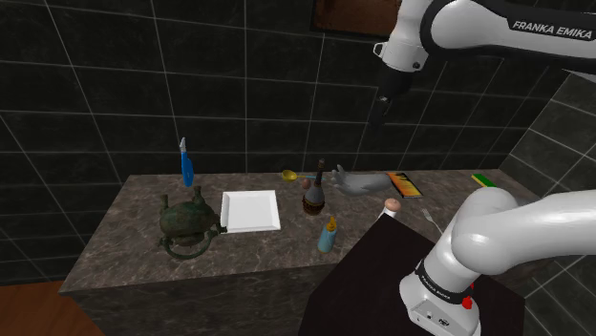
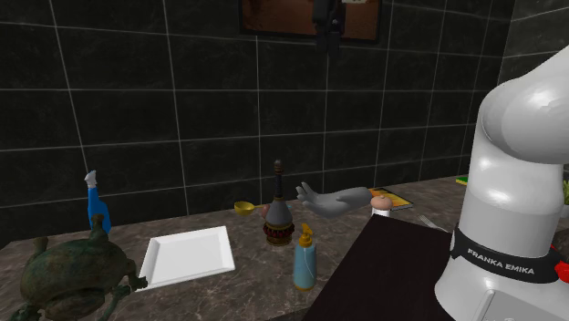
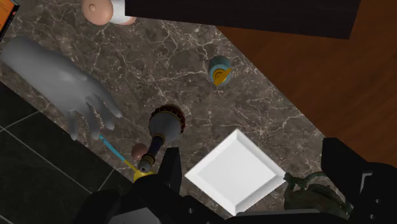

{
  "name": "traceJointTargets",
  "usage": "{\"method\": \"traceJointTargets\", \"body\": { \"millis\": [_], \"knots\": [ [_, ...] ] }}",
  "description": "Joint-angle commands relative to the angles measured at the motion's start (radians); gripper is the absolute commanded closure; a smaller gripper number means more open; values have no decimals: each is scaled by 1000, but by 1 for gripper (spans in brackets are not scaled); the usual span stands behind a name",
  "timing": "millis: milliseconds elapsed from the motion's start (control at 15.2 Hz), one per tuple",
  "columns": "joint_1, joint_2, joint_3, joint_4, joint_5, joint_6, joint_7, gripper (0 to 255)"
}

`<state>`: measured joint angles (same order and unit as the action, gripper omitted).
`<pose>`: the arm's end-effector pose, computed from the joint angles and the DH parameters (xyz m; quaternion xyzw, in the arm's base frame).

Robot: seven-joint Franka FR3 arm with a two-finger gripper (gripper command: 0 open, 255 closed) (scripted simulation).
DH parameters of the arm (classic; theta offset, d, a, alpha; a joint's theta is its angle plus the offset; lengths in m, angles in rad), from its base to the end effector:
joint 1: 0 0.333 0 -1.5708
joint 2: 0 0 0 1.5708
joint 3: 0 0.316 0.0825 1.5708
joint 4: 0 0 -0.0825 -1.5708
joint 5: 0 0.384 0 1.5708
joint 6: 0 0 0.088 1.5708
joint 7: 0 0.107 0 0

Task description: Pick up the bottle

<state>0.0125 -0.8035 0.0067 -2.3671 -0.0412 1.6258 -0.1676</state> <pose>0.3077 0.0023 0.5958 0.9949 0.0927 0.0293 0.0253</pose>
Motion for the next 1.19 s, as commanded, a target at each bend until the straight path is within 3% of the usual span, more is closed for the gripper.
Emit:
{"method": "traceJointTargets", "body": {
  "millis": [0,528,1122],
  "knots": [
    [0,0,0,0,0,0,0,0],
    [7,168,-134,-74,-69,238,-224,0],
    [34,470,-272,-35,-78,494,-482,0]
  ]
}}
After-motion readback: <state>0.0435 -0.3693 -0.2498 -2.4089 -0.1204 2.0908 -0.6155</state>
